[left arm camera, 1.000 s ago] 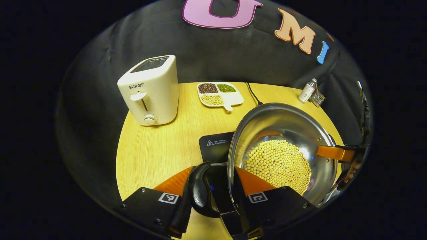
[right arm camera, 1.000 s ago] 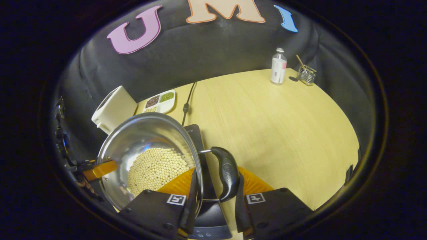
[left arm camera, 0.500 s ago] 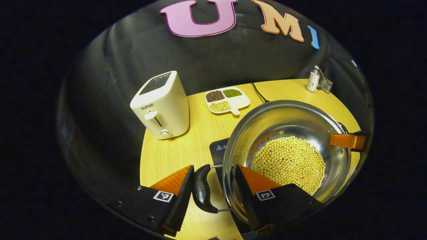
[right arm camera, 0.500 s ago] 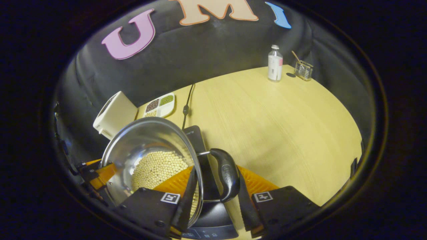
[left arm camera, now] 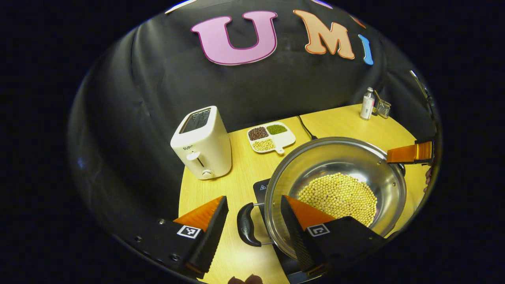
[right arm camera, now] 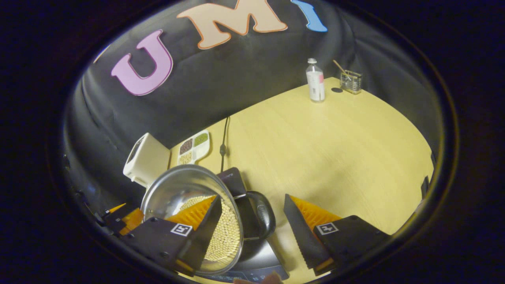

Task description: First push the handle of the pot to place it horizontally, then grasp the pot with both hands and set it on the induction cooktop.

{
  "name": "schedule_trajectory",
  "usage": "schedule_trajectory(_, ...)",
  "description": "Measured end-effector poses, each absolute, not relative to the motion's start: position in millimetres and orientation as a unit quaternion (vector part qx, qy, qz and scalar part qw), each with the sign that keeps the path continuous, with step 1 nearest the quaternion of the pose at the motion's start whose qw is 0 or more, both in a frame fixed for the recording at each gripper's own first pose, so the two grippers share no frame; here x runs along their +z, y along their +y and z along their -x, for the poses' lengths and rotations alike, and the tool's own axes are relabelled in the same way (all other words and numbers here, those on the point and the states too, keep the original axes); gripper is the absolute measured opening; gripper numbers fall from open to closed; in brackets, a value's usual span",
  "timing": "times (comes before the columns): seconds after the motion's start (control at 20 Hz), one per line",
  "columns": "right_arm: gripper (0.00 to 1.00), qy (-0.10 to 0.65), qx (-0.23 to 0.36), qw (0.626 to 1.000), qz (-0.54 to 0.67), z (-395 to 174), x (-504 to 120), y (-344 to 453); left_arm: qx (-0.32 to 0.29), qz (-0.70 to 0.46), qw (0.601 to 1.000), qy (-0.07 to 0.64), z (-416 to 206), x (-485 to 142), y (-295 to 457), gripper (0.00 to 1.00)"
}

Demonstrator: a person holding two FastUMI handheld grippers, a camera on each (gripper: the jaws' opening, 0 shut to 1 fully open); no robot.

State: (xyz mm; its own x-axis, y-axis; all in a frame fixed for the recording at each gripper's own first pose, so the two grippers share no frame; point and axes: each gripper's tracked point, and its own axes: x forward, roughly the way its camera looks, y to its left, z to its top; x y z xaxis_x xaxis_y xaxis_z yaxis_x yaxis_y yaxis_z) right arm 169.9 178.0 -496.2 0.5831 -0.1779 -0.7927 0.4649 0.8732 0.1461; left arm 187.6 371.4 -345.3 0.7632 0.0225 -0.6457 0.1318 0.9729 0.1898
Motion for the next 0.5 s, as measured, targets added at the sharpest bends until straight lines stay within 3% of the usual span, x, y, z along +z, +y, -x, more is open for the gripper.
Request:
schedule_trajectory(0.35,0.97,0.352,-0.173,0.902,-0.178,-156,-434,142,-0.013,-0.1,0.952,0.289,-175,-293,342,0.82)
schedule_trajectory(0.5,0.93,0.32,-0.155,0.921,-0.16,-148,-394,117,-0.015,-0.094,0.965,0.243,-166,-256,306,0.82)
